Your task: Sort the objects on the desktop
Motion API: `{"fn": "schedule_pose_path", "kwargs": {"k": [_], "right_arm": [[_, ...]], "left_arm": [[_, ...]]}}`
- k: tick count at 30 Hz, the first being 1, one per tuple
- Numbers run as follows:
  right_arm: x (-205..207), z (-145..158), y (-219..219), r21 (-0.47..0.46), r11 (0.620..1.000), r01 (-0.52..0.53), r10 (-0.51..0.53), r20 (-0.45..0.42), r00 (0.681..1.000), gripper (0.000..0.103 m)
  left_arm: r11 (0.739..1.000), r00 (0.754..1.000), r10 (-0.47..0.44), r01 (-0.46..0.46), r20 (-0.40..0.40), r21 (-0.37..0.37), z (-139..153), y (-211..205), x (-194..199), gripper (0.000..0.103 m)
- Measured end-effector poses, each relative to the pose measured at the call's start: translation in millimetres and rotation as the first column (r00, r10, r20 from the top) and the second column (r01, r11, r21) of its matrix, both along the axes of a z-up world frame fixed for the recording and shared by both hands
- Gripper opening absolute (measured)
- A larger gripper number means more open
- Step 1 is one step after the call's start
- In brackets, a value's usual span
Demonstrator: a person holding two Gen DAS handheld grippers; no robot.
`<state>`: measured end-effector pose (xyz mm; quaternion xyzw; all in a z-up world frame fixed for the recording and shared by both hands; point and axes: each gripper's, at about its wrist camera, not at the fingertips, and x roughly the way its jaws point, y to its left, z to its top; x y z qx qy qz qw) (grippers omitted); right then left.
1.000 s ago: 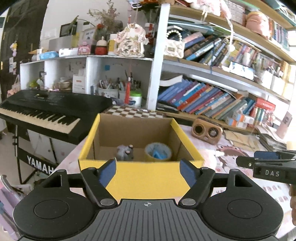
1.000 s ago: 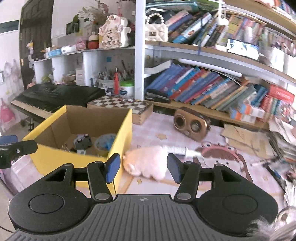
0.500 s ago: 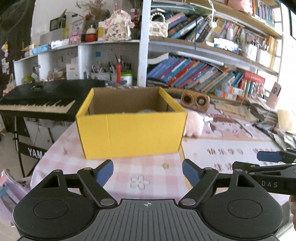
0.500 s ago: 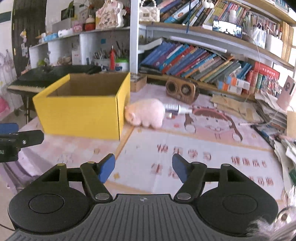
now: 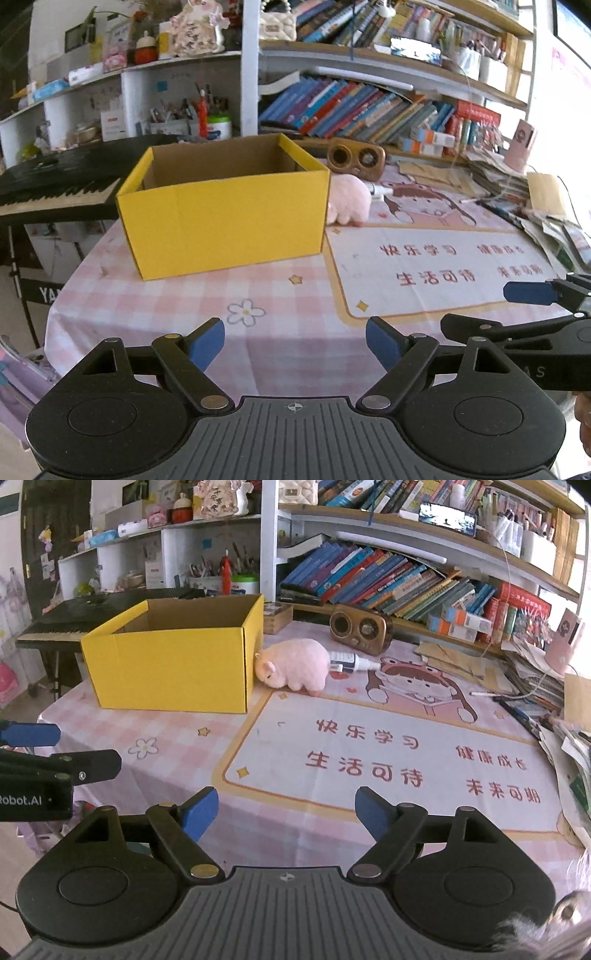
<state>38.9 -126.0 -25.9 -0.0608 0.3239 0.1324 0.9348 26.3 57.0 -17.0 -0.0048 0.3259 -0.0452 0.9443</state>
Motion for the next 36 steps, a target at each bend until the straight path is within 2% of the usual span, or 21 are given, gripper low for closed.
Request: {"fn": "schedule_pose_path", "kwargs": {"k": [16,25,36], "right_arm": [[3,-8,-10,-0.040,0.998,0.058,-0.059,-0.028,0.998,0.084],[20,-11,-39,-0.046,0.992,0.115,-0.117,-0.056,0.991,0.085],[49,-13,-68,-0.057,0.989,0.138,-0.142,-0.081,0.987,0.085]], "left_arm": [[0.998,0.998,-0.056,0.056,-0.023,0.000,-4,-15,17,0.088],[0.991,0.991,-0.130,0.131,-0.042,0.010,-8,-46,38,0.088],[0.985,0.984,-0.169,0.170,-0.062,0.011,-11,-78,73,0.088]]}}
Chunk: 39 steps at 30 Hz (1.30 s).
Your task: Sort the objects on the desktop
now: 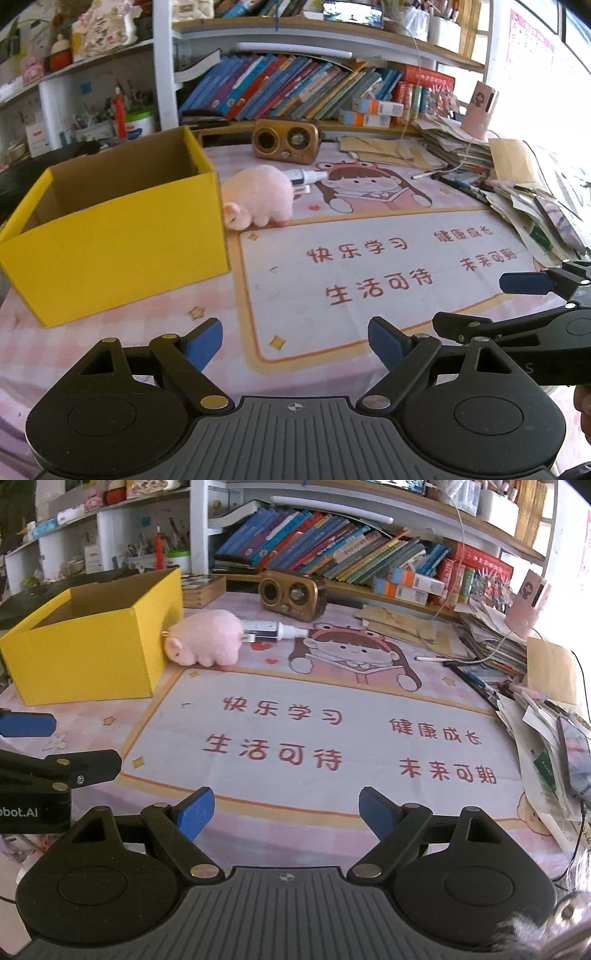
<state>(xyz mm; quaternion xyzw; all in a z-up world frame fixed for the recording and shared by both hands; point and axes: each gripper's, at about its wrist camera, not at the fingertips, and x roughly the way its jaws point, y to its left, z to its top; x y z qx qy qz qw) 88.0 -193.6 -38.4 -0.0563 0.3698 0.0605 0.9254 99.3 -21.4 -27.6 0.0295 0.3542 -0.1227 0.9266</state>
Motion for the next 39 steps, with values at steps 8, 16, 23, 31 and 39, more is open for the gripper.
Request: {"fn": "schedule_pose_path", "kwargs": {"k": [8,16,23,31,39], "right_arm": [[21,-1,-24,0.000,1.000,0.030,-0.030,-0.016,0.999,0.085],[49,0,-45,-0.011,1.000,0.017,-0.017,-0.023,1.000,0.085],[85,2,-60,-0.017,0.998,-0.063,0.063,-0.009,0.998,0.085],[122,2,-79,0.019,0.993,-0.119,0.119,0.001,0.993,0.085],[156,2,-94,0.075,0.989,-0.130,0.130,0.005,0.991,0.085]], "left_arm": [[1.000,0.999,-0.031,0.031,-0.012,0.002,-3,-25,22,0.088],[1.000,1.000,-0.016,0.016,-0.012,-0.003,-3,-47,47,0.088],[0.998,0.998,0.068,-0.068,0.010,0.000,-2,-64,73,0.088],[0.988,0.988,0.147,-0.149,0.049,0.046,0,-81,94,0.088],[0.970,0.972,0.208,-0.219,0.106,0.105,6,-92,123,0.088]]}}
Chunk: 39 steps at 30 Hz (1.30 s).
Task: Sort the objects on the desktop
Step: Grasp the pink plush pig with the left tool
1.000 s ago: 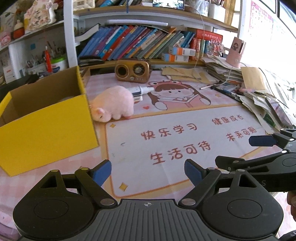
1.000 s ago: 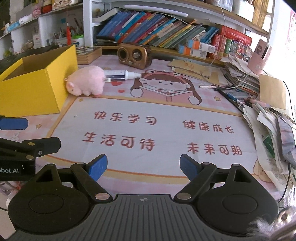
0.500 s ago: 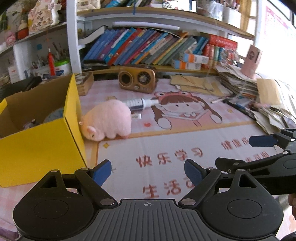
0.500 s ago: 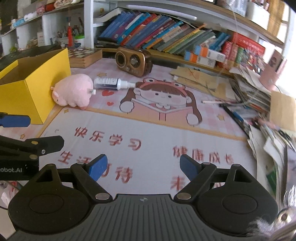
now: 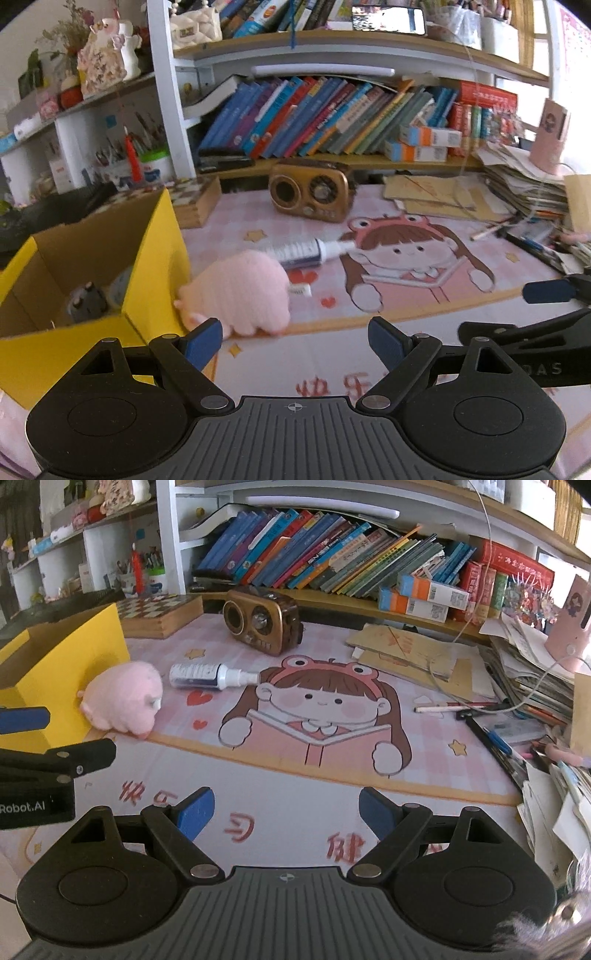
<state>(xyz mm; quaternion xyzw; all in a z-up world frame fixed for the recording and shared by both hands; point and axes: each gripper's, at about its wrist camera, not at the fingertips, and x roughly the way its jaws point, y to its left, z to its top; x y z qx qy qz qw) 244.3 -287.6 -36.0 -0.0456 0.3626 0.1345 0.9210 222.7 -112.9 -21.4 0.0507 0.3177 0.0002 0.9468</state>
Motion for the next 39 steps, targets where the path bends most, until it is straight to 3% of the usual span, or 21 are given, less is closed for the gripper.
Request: {"fn": "schedule_pose_path", "kwargs": {"k": [7,16,29,39], "right_arm": [[33,3,-8,0.020,1.000,-0.016,0.016,0.027,1.000,0.085],[60,5,-21,0.041,0.999,-0.015,0.014,0.037,0.999,0.085],[72,-2,-27,0.072,0.997,-0.021,0.021,0.006,1.000,0.085],[79,1,-21,0.078,0.995,-0.056,0.055,0.016,0.998,0.085]], "left_arm": [[0.998,0.998,0.063,-0.063,-0.002,0.022,-2,-6,34,0.088],[0.986,0.994,0.110,-0.107,-0.015,0.130,-19,-16,70,0.087],[0.932,0.985,0.168,-0.146,-0.039,0.332,-53,-21,101,0.084],[0.900,0.982,0.185,-0.156,-0.034,0.407,-55,-19,111,0.078]]}}
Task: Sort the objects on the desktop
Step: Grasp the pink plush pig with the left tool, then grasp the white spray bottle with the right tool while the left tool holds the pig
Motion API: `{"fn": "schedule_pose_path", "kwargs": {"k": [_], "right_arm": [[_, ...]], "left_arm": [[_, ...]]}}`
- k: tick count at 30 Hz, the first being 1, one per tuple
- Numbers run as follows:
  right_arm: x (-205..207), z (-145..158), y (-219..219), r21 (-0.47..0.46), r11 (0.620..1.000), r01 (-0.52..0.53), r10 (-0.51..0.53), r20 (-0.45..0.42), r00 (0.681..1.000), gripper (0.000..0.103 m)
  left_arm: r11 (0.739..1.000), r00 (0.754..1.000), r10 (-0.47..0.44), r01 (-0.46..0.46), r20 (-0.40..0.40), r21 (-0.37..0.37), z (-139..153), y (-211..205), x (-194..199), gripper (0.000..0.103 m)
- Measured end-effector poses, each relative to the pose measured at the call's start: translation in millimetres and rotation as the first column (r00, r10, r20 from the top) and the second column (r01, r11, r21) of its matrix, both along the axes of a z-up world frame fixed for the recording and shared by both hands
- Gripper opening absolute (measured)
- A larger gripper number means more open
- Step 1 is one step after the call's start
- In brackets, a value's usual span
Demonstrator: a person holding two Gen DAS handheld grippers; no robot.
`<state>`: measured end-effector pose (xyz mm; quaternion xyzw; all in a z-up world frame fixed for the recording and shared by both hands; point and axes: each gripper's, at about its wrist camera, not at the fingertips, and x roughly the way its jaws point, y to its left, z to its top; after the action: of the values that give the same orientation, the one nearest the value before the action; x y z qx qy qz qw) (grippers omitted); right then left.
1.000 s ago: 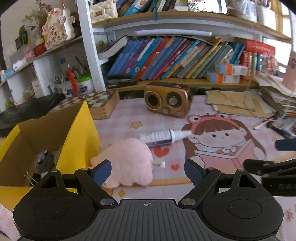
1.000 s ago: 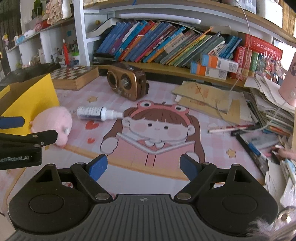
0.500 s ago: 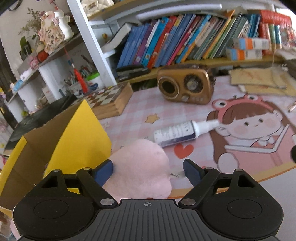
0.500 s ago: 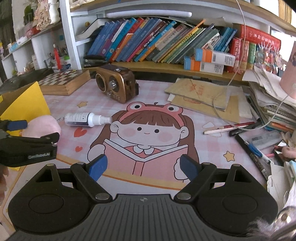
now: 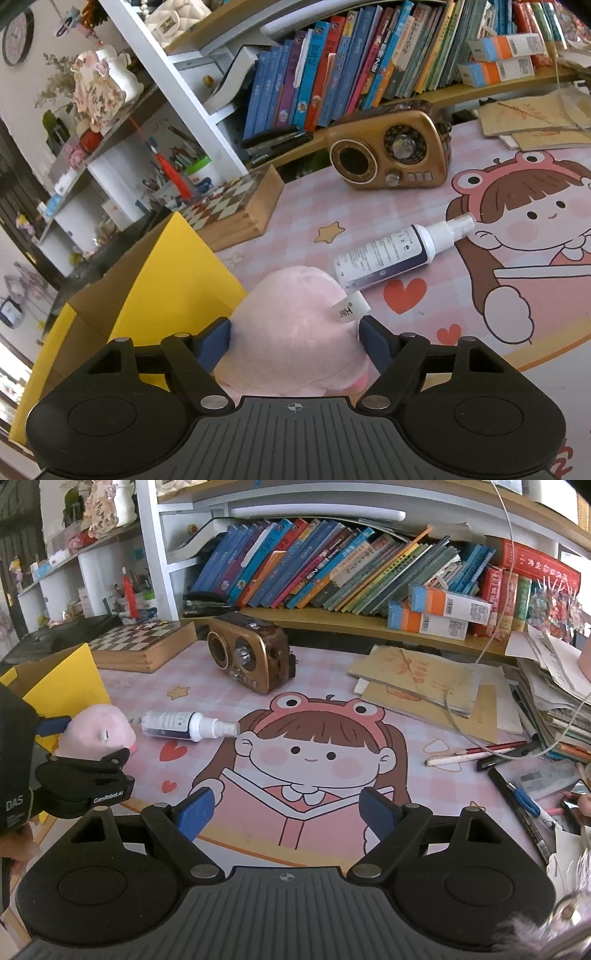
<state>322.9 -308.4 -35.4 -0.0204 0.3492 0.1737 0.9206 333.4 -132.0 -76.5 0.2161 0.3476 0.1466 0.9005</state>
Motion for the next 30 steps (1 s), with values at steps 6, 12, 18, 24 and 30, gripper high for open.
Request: {"fn": "schedule_pose_path", "kwargs": {"k": [6,12,18,24,30], "right_arm": [[0,0,3,0.010,1.000,-0.005,0.005,-0.004,1.000,0.085],[2,1,7,0.005,0.999,-0.031,0.031,0.005,0.999,0.085],[20,0,20,-0.025,0.988,-0.154,0.154,0.019,0.988,0.085],[51,-11,60,-0.115,0.914,-0.389,0.395,0.033,0.918,0.084],[80,-25,109,-0.250,0.768,-0.589,0.618,0.049,0.785,0.082]], "left_arm": [[0.999,1.000,0.000,0.001,-0.017,0.041,-3,-1,2,0.080],[0.998,1.000,-0.015,0.015,-0.003,-0.059,6,9,-1,0.055],[0.967,0.997,-0.021,0.039,0.072,-0.252,47,23,-37,0.053],[0.921,0.990,-0.062,0.105,0.125,-0.375,87,26,-82,0.054],[0.891,0.987,-0.072,0.128,0.144,-0.436,107,31,-111,0.054]]}}
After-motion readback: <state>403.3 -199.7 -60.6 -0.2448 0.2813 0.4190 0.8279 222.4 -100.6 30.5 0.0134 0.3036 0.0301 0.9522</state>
